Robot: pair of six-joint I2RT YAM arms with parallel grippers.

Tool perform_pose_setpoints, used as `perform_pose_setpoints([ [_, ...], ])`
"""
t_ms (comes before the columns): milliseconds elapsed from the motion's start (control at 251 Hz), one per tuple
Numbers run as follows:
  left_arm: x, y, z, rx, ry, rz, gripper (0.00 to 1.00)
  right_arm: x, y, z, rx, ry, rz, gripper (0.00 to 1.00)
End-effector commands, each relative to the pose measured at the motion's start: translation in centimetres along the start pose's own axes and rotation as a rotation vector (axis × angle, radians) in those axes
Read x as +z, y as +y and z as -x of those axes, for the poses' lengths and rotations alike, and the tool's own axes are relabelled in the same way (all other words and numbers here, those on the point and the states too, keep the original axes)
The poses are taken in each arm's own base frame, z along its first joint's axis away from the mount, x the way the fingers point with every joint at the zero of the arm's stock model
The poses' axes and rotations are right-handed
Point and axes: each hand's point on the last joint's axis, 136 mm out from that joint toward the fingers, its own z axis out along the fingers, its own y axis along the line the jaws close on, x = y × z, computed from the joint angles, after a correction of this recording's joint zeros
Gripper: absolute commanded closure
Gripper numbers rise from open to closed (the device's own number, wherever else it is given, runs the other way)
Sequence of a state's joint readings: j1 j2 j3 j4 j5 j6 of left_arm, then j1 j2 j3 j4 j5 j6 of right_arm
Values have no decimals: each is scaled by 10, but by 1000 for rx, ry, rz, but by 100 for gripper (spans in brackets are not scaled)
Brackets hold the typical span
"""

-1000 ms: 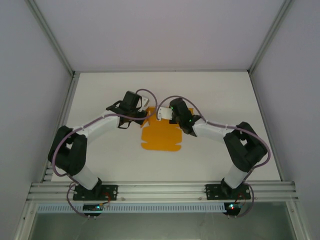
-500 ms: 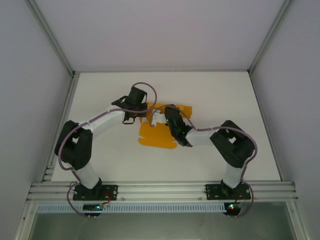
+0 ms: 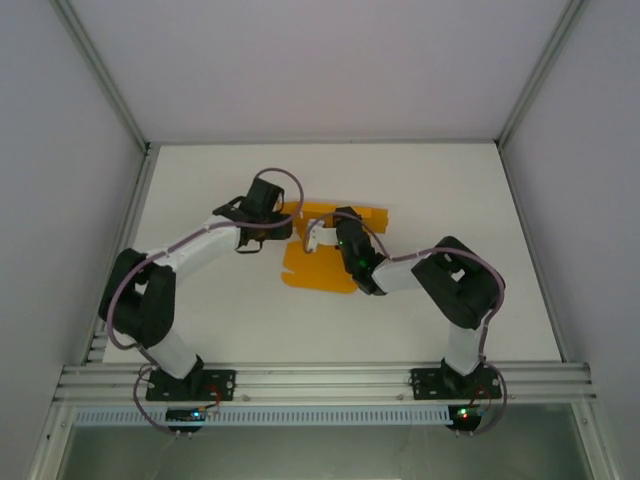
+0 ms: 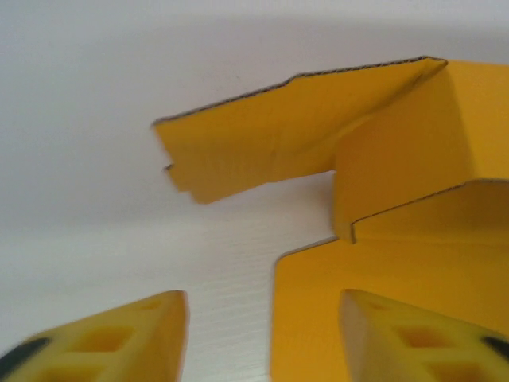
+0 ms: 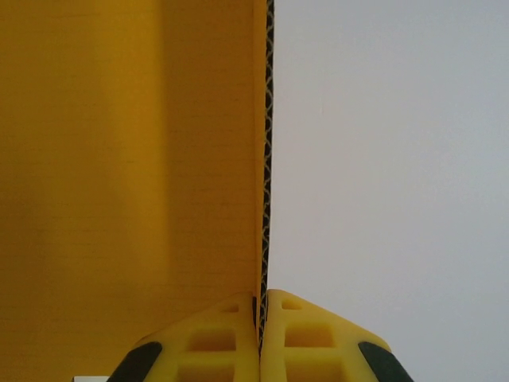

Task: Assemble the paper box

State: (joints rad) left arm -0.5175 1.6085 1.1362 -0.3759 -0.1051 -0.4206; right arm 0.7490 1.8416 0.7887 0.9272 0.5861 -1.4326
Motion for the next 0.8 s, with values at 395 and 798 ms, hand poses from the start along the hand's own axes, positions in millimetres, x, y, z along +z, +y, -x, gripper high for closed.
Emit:
perform_pose_setpoints([
  [395, -8, 98, 82, -207, -130, 29, 0, 23, -9, 9, -44, -92, -94, 100],
  [798, 62, 38, 56, -55, 36, -389, 8, 26, -4, 1, 3, -48, -73, 100],
])
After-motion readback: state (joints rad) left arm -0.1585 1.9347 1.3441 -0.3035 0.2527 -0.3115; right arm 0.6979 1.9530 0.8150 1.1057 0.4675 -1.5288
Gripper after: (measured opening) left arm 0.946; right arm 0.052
